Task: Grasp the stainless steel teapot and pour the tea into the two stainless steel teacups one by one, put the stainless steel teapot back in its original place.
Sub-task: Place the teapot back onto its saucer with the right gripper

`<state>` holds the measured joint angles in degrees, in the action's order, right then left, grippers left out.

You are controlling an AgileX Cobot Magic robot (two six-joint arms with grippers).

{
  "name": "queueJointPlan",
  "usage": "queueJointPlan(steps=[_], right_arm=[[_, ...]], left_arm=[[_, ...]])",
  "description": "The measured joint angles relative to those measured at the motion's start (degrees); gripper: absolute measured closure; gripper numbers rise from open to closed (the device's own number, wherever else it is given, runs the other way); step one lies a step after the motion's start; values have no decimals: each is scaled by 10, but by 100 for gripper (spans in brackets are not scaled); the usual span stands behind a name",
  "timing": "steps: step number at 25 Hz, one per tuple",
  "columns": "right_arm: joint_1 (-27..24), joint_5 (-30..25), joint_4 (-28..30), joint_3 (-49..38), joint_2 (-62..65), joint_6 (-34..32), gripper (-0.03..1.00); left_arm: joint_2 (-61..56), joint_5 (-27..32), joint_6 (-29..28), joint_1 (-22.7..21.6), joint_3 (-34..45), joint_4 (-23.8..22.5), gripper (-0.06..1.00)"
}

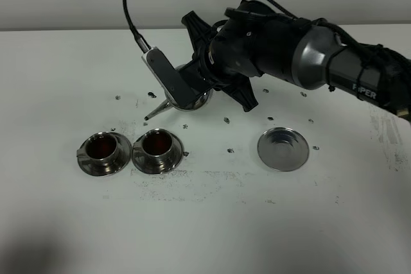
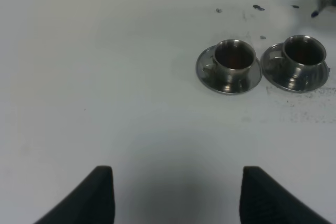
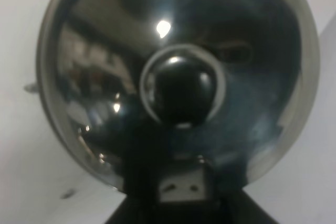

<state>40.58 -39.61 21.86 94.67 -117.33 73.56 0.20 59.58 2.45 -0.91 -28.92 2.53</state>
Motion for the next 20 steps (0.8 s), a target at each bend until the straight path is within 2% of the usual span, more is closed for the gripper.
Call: queueJointPlan(steps=[5, 13, 16, 20], right_arm=[[-2, -62, -99, -7, 44, -102, 76], [-10, -9, -214, -178, 171, -318, 76], [-10, -17, -252, -218, 190, -441, 76], [-9, -20, -259, -243, 190, -580, 76]], left_arm=[[0, 0, 0, 0, 0, 0, 43], [0, 0, 0, 0, 0, 0, 43], [0, 0, 0, 0, 0, 0, 43], [0, 0, 0, 0, 0, 0, 43]])
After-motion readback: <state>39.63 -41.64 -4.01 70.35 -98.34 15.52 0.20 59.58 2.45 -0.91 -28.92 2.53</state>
